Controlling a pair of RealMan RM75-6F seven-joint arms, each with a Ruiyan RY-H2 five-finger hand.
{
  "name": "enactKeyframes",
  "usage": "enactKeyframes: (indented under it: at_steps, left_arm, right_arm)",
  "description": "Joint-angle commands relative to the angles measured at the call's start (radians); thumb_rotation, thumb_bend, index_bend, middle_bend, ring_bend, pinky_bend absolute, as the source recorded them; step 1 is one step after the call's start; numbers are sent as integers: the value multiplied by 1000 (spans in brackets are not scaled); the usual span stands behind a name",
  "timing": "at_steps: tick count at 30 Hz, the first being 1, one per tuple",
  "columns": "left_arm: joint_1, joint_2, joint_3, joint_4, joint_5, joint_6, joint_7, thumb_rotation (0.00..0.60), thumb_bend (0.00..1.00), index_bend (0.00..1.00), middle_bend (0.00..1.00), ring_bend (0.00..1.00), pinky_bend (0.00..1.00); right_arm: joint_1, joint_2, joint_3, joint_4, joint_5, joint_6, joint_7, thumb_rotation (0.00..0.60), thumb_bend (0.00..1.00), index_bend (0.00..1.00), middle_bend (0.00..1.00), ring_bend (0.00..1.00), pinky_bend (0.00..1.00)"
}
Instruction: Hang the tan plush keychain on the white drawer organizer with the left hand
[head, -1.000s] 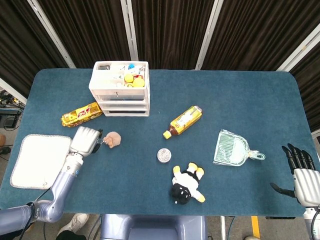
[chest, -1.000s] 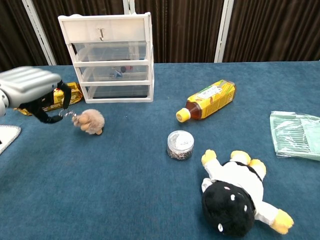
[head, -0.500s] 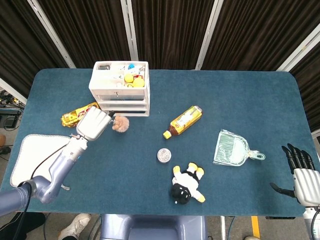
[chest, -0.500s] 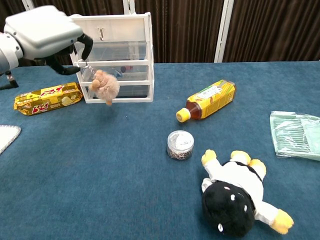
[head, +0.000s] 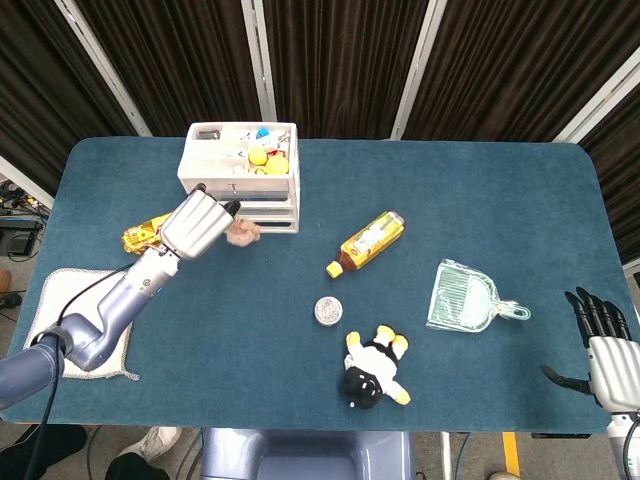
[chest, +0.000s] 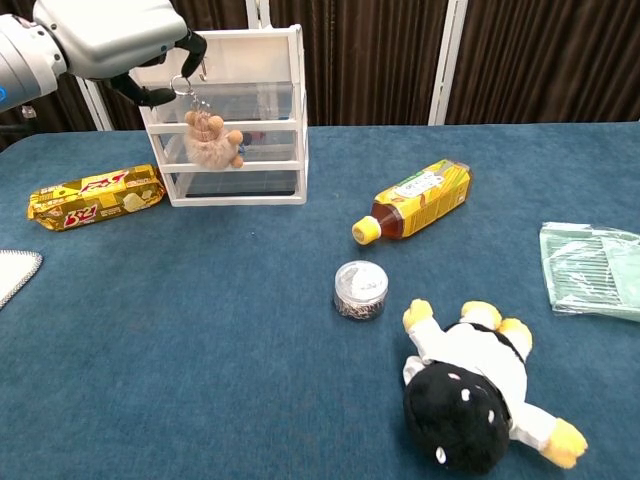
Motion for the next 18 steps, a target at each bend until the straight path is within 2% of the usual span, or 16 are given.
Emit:
enactKeyframes:
  at_steps: [1,5,18]
  left_arm:
    - [-17,-22,-7,45,4,-4,-32,600,346,512,1000,882,765]
    - [-41,-54,-12,113,13,-8,-67,600,347,512,1000,881,765]
    - [-78,-119,-19,242,2,-26,-109,600,347,512,1000,879,765]
  right_arm:
    - [0,0,1,-1,1,0,0,600,2,0,0,0,0]
    - [0,-1,0,-1,1,0,-1,600,2,0,0,0,0]
    - [-1,3,1,-5,3,-2,8,600,2,0,0,0,0]
